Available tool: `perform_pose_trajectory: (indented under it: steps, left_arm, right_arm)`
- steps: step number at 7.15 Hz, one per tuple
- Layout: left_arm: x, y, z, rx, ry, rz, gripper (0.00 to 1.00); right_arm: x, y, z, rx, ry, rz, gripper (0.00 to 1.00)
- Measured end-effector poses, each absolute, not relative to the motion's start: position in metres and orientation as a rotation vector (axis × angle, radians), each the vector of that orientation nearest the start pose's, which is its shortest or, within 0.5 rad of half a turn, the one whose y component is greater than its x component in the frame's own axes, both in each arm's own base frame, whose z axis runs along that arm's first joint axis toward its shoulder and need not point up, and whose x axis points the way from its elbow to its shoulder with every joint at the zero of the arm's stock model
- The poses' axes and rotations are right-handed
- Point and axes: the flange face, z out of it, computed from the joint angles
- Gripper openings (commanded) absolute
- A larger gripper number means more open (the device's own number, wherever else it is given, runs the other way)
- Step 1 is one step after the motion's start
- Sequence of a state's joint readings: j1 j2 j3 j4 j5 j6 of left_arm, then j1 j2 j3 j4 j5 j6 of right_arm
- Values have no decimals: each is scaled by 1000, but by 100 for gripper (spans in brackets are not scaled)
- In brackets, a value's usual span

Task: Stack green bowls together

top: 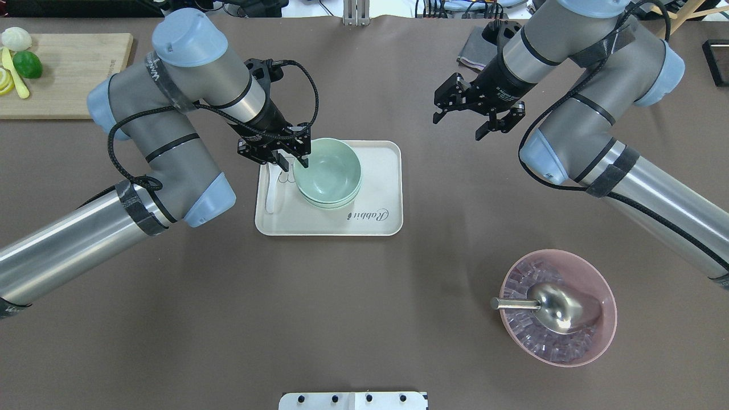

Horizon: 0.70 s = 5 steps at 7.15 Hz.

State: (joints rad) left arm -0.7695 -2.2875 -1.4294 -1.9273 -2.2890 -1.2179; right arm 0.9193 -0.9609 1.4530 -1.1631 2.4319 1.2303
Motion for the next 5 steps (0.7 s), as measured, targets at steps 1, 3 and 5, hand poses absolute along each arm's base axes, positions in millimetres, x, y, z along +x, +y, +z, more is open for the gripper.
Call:
perform_pose_trajectory:
  steps: [1,3,5]
  left_arm:
    - [464,-566,236,-80,1113,-50,98]
    - [396,-597,244,-98,1155,-88,98]
    - [299,-602,297,-32,1159,-99,98]
  right_arm:
    - [-378,-595,288,-145,-1144,125,100]
    - [-359,-604,295,-126,-1144,129,100]
    - [-311,-618,341,-81,-1121,104,100]
